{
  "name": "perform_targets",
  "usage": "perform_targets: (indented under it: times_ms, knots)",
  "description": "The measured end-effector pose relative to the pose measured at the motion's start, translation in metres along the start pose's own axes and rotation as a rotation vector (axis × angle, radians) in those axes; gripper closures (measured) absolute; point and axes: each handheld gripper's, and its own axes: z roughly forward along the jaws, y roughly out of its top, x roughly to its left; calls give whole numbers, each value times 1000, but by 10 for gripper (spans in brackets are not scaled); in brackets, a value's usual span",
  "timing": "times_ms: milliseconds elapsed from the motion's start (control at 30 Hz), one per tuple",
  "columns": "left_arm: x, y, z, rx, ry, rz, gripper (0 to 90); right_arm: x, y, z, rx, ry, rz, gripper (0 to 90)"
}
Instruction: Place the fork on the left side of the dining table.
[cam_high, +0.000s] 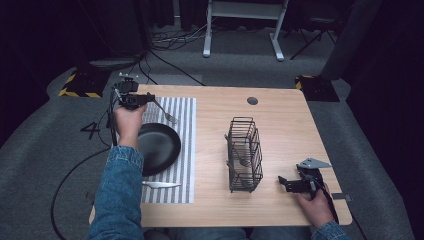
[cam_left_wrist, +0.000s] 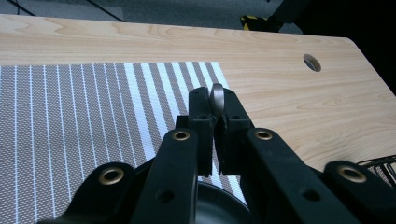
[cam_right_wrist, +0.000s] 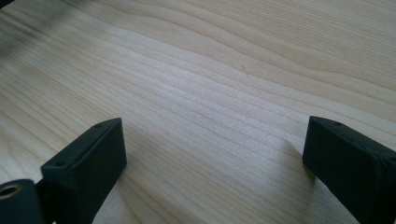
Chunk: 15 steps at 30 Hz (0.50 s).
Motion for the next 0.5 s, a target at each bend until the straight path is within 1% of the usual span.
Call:
perform_targets:
  times_ms: [167, 267, 400, 467, 500]
  knots:
    - [0, -2, 5, 5, -7, -8, 862, 0, 0, 0, 0, -1, 0, 60]
    - [-1, -2, 8, 0, -4, -22, 862, 0, 0, 0, 0, 0, 0, 60]
    - [1, -2, 8, 6, -3, -19, 858, 0, 0, 0, 0, 0, 0, 60]
    - [3, -2, 8, 6, 21, -16, 845, 0, 0, 0, 0, -1, 1, 60]
    - [4, -2, 8, 6, 23, -19, 829, 0, 0, 0, 0, -1, 0, 60]
